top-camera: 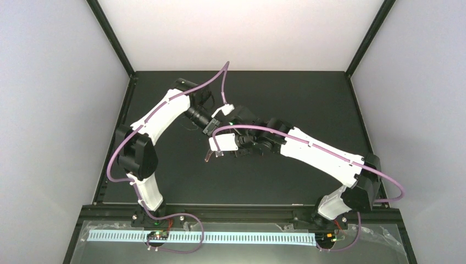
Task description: Organize the sunglasses
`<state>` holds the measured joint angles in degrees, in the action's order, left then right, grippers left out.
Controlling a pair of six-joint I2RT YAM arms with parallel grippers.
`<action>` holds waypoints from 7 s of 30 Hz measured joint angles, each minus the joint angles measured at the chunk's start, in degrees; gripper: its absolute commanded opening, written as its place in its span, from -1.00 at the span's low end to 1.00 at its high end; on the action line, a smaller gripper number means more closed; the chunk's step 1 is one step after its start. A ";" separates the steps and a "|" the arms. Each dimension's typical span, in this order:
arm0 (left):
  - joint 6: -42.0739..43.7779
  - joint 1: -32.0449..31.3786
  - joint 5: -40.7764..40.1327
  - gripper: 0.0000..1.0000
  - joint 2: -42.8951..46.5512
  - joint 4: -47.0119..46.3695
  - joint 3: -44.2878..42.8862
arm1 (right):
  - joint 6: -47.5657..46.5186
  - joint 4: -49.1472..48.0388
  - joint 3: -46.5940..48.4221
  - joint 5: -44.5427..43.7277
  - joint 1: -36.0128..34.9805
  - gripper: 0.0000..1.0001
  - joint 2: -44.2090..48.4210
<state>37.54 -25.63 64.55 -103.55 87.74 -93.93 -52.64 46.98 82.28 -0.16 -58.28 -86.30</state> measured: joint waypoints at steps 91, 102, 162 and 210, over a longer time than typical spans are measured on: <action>-28.94 3.37 -21.49 0.97 28.65 -68.32 26.49 | 36.22 -18.99 -8.61 33.42 27.41 -0.89 12.87; -22.45 2.64 -24.96 0.98 33.05 -66.29 26.69 | 38.27 -20.15 -9.38 35.45 28.76 -0.89 12.85; -5.66 -16.39 -46.84 0.98 28.48 -61.70 26.69 | 37.94 -22.16 -14.19 45.38 31.04 -0.90 12.13; -31.71 -3.93 -34.91 0.91 28.20 -73.90 30.71 | 36.94 -22.95 -15.34 43.54 32.28 -0.92 13.40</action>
<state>5.82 -29.56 29.65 -75.35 13.85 -63.22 -15.70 24.03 66.94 43.38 -26.00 -72.90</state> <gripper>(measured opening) 0.916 0.162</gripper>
